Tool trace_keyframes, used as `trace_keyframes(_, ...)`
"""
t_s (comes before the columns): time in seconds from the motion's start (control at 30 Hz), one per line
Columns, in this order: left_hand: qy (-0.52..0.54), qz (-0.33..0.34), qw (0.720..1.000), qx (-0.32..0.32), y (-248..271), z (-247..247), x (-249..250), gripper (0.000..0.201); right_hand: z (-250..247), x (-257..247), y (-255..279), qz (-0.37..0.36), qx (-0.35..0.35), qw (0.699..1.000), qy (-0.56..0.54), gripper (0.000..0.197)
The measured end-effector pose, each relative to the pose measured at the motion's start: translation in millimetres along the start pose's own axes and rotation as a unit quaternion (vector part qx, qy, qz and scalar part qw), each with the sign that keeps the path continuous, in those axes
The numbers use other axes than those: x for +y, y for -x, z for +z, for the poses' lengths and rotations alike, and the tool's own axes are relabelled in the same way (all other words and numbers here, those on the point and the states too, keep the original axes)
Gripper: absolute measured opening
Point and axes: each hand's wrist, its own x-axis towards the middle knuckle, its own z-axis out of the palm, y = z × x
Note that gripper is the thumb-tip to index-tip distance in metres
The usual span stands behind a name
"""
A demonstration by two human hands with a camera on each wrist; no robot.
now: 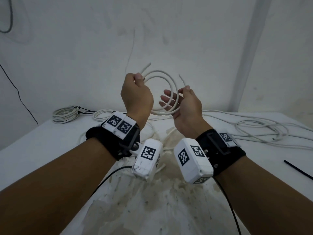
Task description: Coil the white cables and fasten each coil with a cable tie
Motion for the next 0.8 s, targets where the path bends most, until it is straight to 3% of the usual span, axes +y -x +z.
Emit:
trace_keyframes(0.07,0.001,0.001,1.0,-0.022,2,-1,1,0.024,2,1,-1,0.012,0.014,1.0,0.006,0.028)
trace_keyframes(0.17,0.043,-0.056,0.996,-0.062,6,-5,1,0.026,3,0,-6,0.006,0.047,0.999,0.009,0.026)
trace_keyframes(0.33,0.09,-0.132,0.986,-0.053,4,-13,-1,0.027,-3,-7,-13,0.011,0.066,0.996,-0.058,0.039)
trace_keyframes(0.6,0.019,-0.067,0.997,-0.034,0,-16,-5,0.029,-7,-20,-19,-0.006,0.115,0.992,-0.055,0.037)
trace_keyframes(0.8,-0.012,-0.024,0.999,-0.027,-8,-14,5,0.03,-5,-7,-12,-0.011,0.104,0.994,0.016,0.036)
